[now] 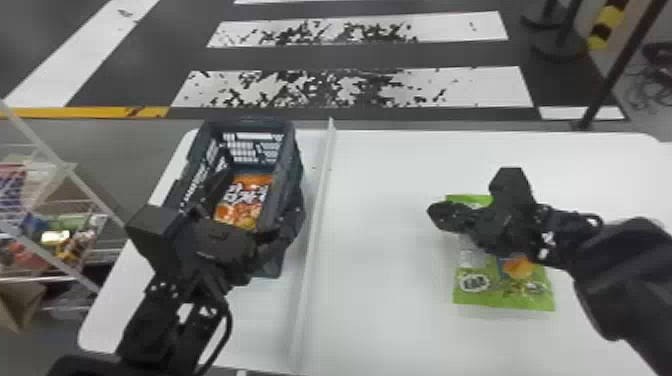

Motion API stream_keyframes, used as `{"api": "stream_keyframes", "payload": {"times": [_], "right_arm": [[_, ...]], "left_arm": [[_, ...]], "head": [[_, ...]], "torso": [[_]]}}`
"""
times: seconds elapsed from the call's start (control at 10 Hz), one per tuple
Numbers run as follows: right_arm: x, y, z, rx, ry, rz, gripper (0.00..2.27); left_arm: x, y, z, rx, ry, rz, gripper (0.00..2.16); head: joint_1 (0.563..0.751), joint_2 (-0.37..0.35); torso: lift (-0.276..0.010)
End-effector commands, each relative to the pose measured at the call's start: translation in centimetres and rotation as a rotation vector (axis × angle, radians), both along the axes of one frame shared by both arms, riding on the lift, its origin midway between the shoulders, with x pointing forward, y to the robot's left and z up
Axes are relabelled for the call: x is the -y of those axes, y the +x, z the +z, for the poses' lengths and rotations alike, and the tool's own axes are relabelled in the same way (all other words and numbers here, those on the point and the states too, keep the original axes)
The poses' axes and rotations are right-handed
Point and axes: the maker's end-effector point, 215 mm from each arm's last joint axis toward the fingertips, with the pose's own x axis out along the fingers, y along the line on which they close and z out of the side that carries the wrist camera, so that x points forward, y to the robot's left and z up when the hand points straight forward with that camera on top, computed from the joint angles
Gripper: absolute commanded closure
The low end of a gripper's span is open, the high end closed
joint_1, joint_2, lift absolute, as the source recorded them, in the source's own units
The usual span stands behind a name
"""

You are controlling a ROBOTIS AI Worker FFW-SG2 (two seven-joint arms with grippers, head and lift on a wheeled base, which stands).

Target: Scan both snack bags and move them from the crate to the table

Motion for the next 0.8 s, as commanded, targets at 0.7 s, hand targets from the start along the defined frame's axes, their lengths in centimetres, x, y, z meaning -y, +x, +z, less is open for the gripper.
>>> {"api": "stream_keyframes", "payload": {"times": [0.7], "right_arm": [[1.4, -7.8, 0.6, -0.073, 0.030, 0.007, 2.19]], "left_arm": [[0.0, 0.3, -1.2, -0.016, -0.009, -0.002, 0.08]], "head": [[0.695, 0.115]], "torso": [[-0.088]]}}
